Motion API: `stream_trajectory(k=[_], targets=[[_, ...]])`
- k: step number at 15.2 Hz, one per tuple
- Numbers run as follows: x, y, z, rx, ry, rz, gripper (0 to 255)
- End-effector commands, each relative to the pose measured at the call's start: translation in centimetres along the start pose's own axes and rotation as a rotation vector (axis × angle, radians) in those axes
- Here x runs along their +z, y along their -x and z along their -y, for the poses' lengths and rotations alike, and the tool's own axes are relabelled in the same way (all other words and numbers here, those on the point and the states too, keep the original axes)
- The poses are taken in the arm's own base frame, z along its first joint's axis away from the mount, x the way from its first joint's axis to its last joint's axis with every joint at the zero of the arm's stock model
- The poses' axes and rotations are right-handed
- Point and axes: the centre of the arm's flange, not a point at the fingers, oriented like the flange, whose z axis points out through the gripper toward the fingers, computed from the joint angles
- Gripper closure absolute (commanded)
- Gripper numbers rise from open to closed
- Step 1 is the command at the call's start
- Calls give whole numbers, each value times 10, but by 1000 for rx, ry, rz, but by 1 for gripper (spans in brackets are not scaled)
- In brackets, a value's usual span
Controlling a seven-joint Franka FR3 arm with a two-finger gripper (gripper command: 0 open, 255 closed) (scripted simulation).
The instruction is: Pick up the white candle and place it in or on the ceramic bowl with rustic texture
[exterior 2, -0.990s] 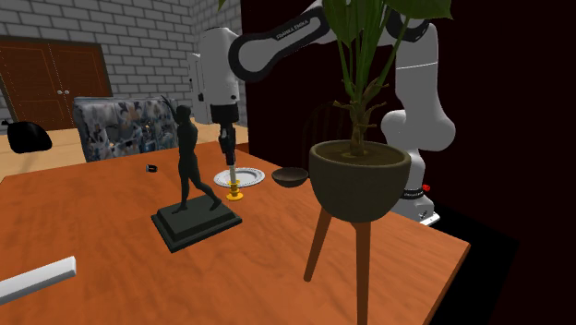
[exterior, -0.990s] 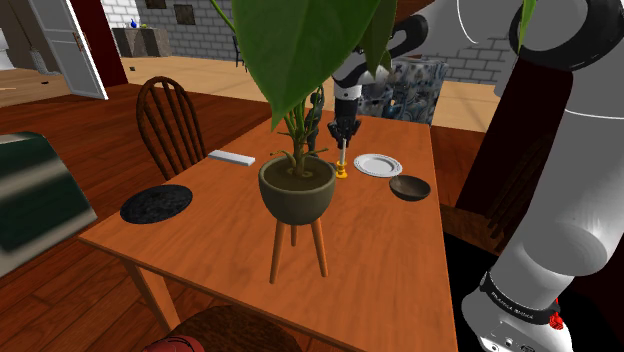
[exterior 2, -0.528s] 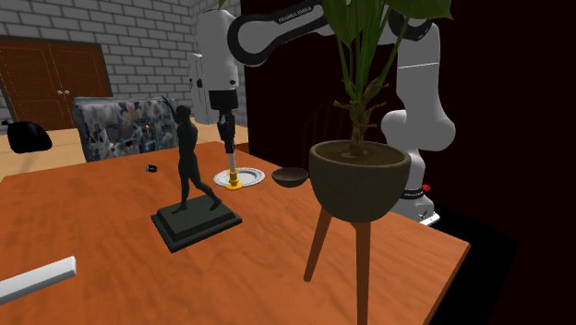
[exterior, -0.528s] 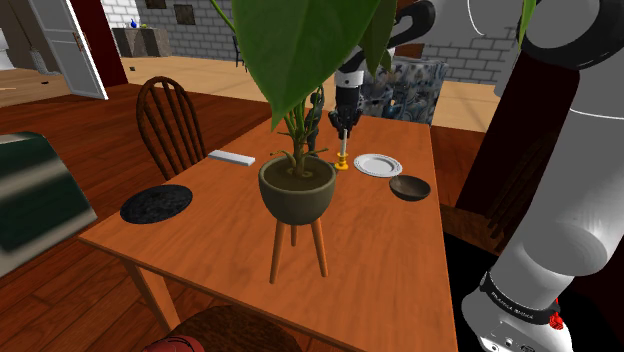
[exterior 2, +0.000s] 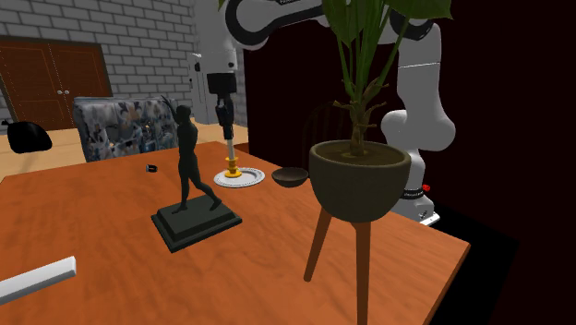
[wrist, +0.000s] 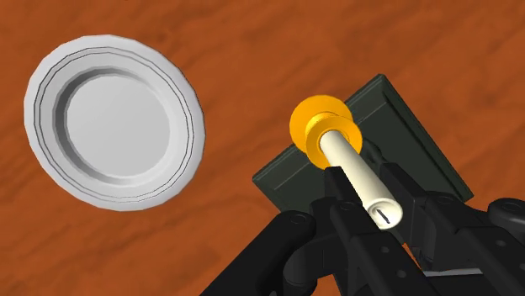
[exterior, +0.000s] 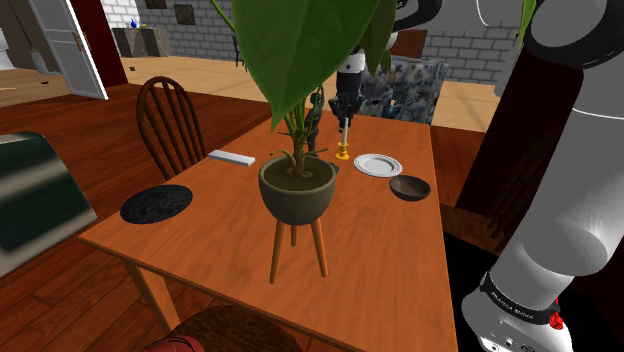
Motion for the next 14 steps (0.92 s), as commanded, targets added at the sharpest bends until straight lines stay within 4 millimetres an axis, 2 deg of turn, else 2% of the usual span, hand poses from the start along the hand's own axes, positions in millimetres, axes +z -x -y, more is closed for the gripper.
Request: stream_trajectory(k=[1, 14], targets=[[-8, 0, 0, 0, 0, 1, 255], [-39, 128, -110, 0, 0, 1, 255]])
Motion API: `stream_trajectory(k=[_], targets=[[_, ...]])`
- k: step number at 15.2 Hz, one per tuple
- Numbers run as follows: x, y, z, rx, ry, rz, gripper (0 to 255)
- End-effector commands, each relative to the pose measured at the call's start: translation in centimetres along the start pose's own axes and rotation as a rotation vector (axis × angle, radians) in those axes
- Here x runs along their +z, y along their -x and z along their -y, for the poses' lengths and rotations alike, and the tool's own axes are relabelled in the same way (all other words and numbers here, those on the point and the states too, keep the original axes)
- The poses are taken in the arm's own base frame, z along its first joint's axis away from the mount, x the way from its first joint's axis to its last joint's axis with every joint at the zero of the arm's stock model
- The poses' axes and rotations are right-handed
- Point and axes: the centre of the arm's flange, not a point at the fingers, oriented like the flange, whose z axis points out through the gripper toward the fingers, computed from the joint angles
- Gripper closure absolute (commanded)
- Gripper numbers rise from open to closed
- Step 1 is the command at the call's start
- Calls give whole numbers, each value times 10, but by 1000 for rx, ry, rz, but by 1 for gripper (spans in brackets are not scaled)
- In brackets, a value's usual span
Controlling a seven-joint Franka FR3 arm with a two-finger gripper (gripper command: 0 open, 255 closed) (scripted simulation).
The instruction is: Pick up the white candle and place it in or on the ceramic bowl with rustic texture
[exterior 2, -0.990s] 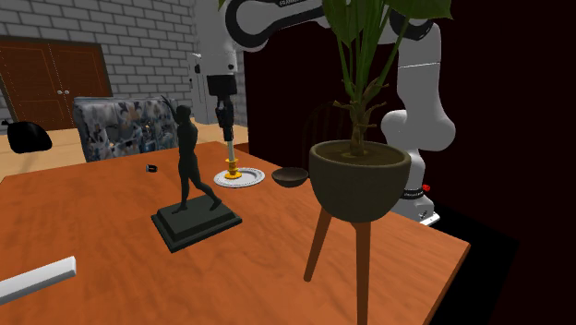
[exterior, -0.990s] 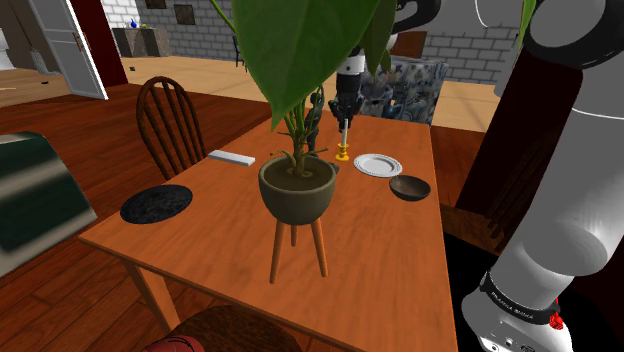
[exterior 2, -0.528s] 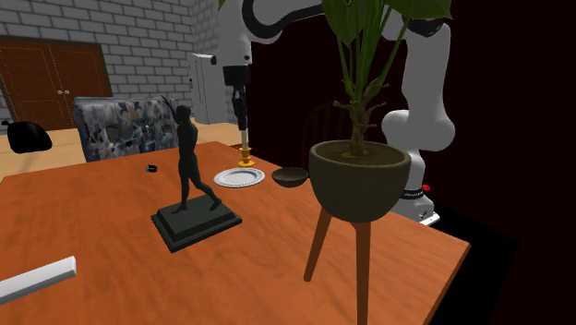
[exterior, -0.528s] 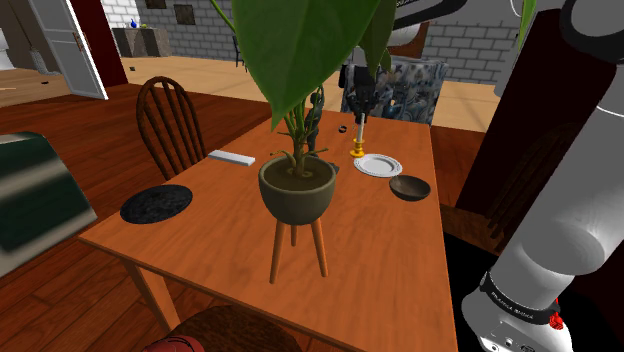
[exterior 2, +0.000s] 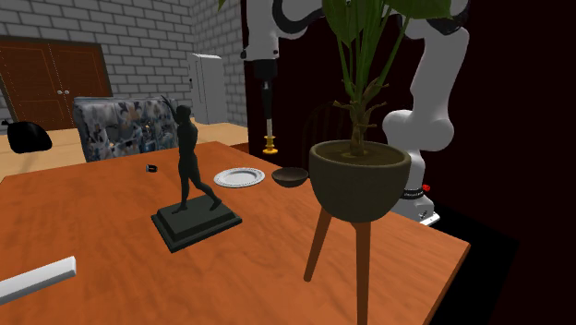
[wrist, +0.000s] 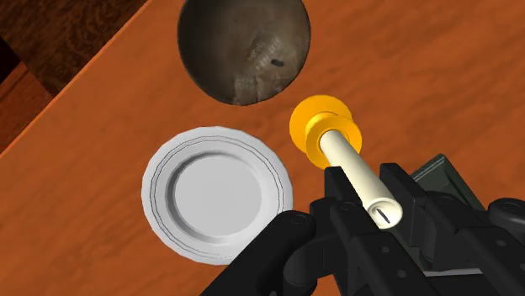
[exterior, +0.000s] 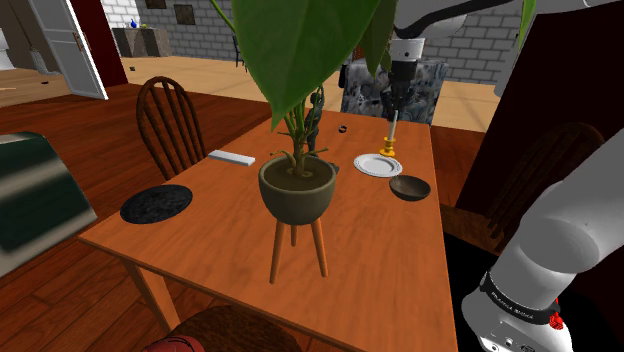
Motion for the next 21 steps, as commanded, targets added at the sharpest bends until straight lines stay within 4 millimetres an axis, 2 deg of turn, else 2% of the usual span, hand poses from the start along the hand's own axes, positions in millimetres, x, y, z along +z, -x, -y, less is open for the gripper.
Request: stream_trajectory(k=[1, 5, 6, 21], targets=[[-5, 21, -19, -1, 0, 1, 255], [-14, 60, -53, -1, 0, 1, 255], [-18, 76, -67, -1, 0, 1, 255], [61, 74, -66, -1, 0, 1, 255]])
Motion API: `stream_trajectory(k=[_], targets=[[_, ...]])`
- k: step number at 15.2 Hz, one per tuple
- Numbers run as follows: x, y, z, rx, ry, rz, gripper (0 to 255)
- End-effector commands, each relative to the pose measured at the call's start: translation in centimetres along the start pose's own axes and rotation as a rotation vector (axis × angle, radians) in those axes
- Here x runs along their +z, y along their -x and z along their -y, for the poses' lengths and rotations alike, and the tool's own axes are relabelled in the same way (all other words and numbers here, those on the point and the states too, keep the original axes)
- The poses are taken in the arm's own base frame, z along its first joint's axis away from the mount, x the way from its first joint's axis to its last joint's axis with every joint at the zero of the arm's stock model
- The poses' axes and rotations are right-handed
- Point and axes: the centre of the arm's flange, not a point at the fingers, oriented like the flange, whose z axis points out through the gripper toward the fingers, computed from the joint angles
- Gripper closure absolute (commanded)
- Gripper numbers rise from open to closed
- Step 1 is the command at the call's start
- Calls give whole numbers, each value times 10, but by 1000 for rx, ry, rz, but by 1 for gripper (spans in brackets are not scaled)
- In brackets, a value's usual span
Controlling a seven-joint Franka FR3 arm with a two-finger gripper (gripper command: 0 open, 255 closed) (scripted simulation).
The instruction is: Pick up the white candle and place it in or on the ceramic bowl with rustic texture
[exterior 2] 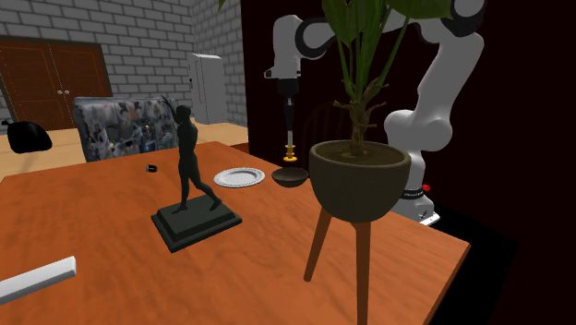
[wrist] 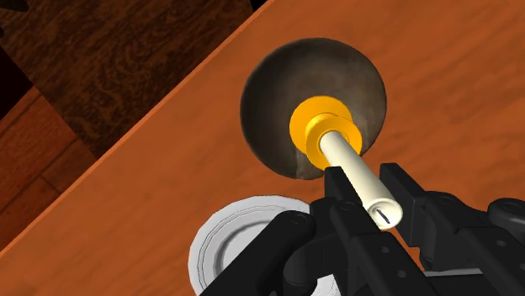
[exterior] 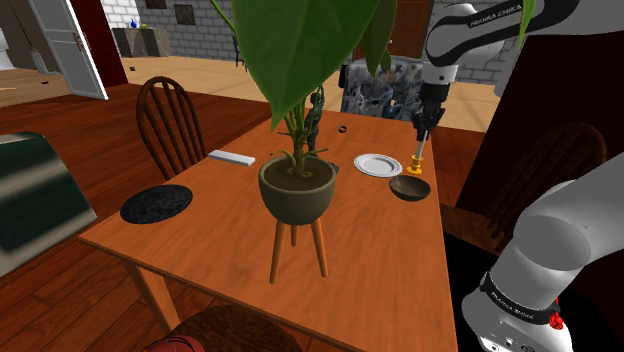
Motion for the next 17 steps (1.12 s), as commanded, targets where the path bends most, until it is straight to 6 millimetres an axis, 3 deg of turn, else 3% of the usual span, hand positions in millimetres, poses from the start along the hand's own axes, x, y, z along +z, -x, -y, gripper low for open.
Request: stream_trajectory(k=[1, 9, 17], targets=[[11, 0, 0, 0, 0, -1, 255], [52, -2, 0, 0, 0, -1, 255], [52, -2, 0, 0, 0, -1, 255]])
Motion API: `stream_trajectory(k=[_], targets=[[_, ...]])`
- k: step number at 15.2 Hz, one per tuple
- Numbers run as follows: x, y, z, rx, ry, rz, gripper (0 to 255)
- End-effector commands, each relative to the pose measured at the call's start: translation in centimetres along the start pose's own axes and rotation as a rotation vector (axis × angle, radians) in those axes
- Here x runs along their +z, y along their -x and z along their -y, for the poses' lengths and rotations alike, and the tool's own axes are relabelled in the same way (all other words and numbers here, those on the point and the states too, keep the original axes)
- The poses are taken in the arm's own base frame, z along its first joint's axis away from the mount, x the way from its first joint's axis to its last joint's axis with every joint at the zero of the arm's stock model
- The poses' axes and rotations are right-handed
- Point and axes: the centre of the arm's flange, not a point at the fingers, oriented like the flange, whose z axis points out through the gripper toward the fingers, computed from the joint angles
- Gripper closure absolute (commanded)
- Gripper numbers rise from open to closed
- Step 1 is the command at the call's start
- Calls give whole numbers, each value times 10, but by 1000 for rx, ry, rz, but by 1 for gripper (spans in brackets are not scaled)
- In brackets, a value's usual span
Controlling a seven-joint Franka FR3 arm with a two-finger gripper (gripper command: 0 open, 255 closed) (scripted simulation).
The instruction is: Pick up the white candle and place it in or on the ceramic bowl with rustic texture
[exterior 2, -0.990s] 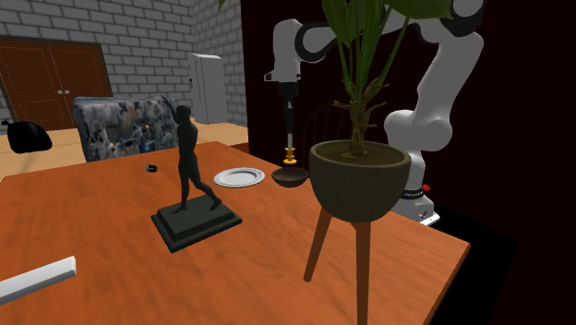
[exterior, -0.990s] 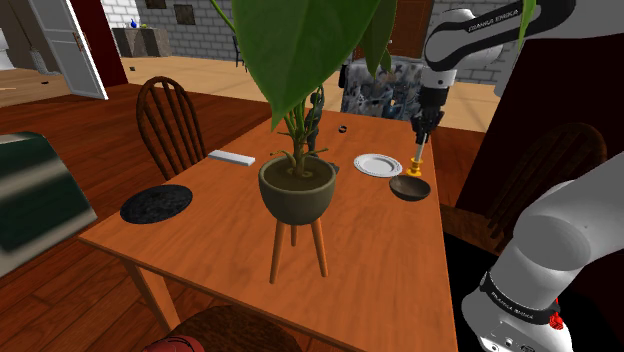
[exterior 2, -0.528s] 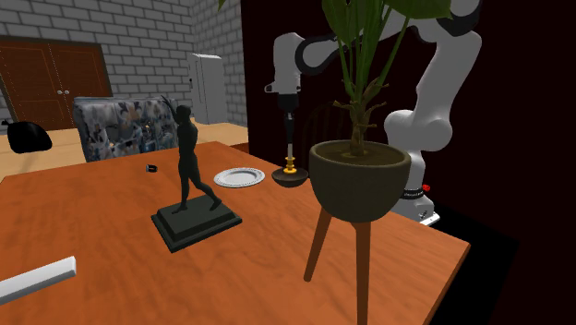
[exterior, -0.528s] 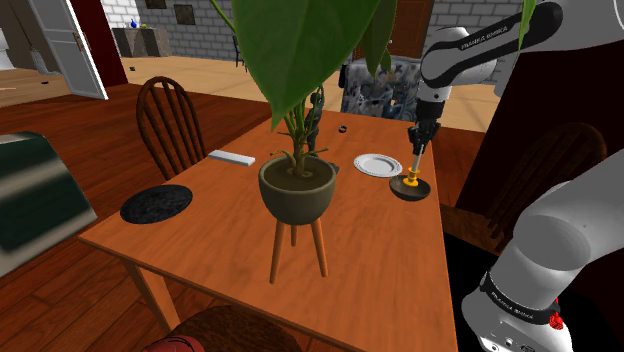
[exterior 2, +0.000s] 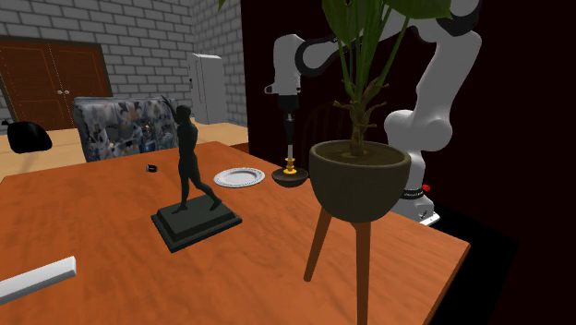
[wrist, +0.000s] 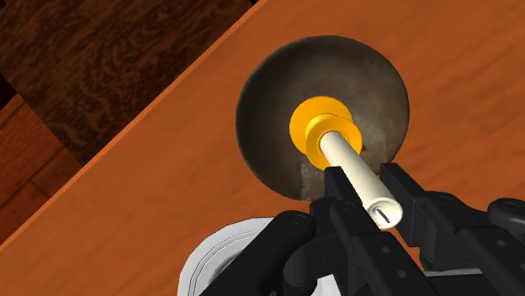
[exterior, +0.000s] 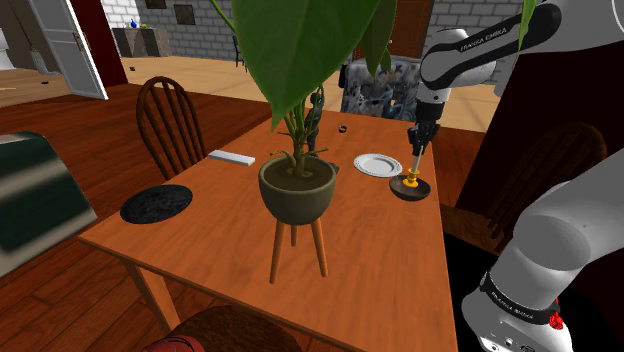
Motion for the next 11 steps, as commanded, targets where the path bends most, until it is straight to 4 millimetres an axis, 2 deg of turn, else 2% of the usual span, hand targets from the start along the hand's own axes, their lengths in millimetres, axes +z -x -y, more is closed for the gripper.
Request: stream_trajectory(k=[1, 6, 10, 11], targets=[[0, 0, 0, 0, 0, 0, 0], [0, 0, 0, 0, 0, 0, 0], [-50, 0, 0, 0, 0, 0, 0], [-50, 0, 0, 0, 0, 0, 0]])
